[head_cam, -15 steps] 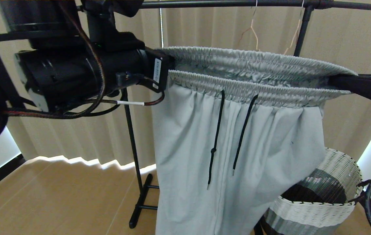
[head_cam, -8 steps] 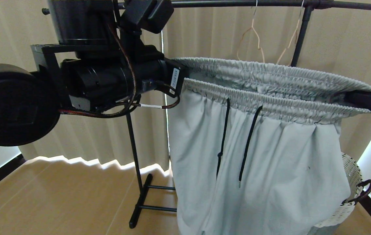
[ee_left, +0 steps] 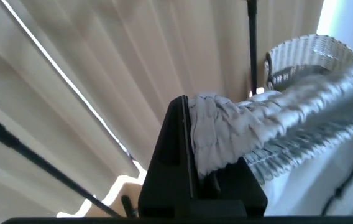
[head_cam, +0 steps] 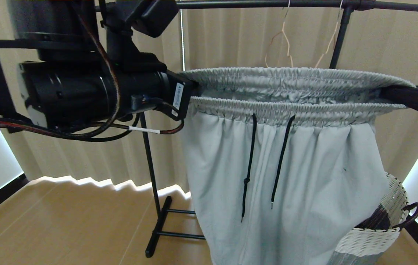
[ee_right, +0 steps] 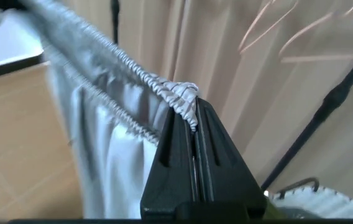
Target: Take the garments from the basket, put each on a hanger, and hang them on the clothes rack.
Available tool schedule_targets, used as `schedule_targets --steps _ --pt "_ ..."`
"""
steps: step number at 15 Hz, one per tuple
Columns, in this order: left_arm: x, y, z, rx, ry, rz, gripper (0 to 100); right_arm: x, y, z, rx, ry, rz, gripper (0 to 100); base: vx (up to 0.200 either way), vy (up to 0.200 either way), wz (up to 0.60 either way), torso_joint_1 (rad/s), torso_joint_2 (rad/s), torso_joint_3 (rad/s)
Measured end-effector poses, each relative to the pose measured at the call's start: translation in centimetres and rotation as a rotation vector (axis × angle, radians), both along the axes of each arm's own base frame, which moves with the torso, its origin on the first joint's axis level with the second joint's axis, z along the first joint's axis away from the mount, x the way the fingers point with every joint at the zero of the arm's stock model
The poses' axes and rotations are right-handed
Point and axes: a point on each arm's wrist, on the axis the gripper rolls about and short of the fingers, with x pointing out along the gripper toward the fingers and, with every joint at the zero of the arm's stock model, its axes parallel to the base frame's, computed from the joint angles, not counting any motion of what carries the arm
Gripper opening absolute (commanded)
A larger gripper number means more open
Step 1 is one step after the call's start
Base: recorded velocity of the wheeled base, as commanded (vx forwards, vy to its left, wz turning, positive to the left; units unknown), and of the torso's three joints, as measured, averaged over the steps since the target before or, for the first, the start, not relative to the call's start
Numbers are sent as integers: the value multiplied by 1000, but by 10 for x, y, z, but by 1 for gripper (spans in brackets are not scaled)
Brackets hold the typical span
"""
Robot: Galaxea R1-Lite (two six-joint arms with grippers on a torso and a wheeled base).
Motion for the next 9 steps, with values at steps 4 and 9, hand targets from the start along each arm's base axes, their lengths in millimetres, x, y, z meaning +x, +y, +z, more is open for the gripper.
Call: schedule_targets --steps 4,9 --pt "-28 12 10 -28 43 -28 0 34 14 6 21 -37 -18 0 0 0 0 0 0 0" --pt "-68 25 11 -47 61 -121 0 79 37 6 27 -47 -18 0 0 0 0 0 0 0"
